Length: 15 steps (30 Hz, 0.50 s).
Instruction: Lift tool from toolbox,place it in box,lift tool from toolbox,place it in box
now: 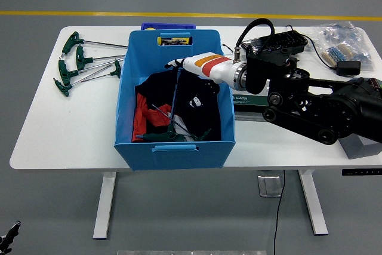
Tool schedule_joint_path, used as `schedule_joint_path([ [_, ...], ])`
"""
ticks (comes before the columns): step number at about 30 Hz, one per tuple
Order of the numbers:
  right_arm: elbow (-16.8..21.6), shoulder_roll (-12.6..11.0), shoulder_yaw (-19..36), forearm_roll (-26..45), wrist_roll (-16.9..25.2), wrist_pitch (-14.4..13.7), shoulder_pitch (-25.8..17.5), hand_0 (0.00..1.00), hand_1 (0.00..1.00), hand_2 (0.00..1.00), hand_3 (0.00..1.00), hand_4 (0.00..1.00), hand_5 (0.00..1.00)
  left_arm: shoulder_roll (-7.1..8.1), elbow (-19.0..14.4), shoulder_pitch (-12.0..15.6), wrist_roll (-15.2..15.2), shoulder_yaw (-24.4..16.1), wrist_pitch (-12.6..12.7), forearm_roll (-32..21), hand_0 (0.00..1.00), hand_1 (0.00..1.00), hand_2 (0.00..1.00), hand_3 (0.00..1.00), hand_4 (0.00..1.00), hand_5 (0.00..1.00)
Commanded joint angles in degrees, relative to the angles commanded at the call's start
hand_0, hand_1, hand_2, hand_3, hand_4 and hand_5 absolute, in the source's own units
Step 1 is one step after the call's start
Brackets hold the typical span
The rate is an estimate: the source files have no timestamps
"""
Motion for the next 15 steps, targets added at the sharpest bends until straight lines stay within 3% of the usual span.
schedule_joint_path([
  [5, -0.9, -2.4, 6.97, 1.06, 2.15, -1.59, -2.69, 0.964, 0.95, 0.998, 0.998, 0.998, 0.477, 0.0, 0.0, 0.18, 0.0, -0.06, 0.02, -0.01, 0.888, 0.901, 0.906, 0.751, 0.697, 0.787],
  [6, -0.96, -3.21, 8.99, 1.64, 2.78, -2.26, -3.56, 0.998, 0.997, 0.998, 0.998, 0.998, 0.568, 0.0, 0.0, 0.23, 0.03, -0.13, 0.04, 0.08, 0.888, 0.9, 0.906, 0.751, 0.697, 0.787],
  [8, -1.03, -4.36, 12.32, 2.53, 4.22, -2.9, -4.92, 0.998, 0.997, 0.998, 0.998, 0.998, 0.568, 0.0, 0.0, 0.32, 0.01, -0.12, 0.04, 0.04, 0.888, 0.9, 0.906, 0.751, 0.697, 0.787],
  [11, -1.07, -6.56, 17.87, 5.37, 8.67, -4.14, -7.89, 0.998, 0.997, 0.998, 0.998, 0.998, 0.568, -0.05, 0.0, 0.48, 0.02, -0.18, 0.04, 0.14, 0.888, 0.9, 0.906, 0.751, 0.697, 0.787],
  [12, -0.98, -7.03, 19.33, 6.65, 9.79, -4.47, -8.63, 0.998, 0.998, 0.998, 0.998, 0.998, 0.625, -0.06, 0.0, 0.52, 0.04, -0.19, 0.04, 0.18, 0.888, 0.901, 0.907, 0.75, 0.698, 0.788],
  [15, -0.01, -9.34, 24.49, 13.65, 13.7, -5.18, -12.36, 0.998, 0.998, 0.998, 0.998, 0.998, 0.625, -0.16, 0.0, 0.73, 0.02, -0.19, 0.02, 0.22, 0.888, 0.901, 0.907, 0.75, 0.698, 0.788],
])
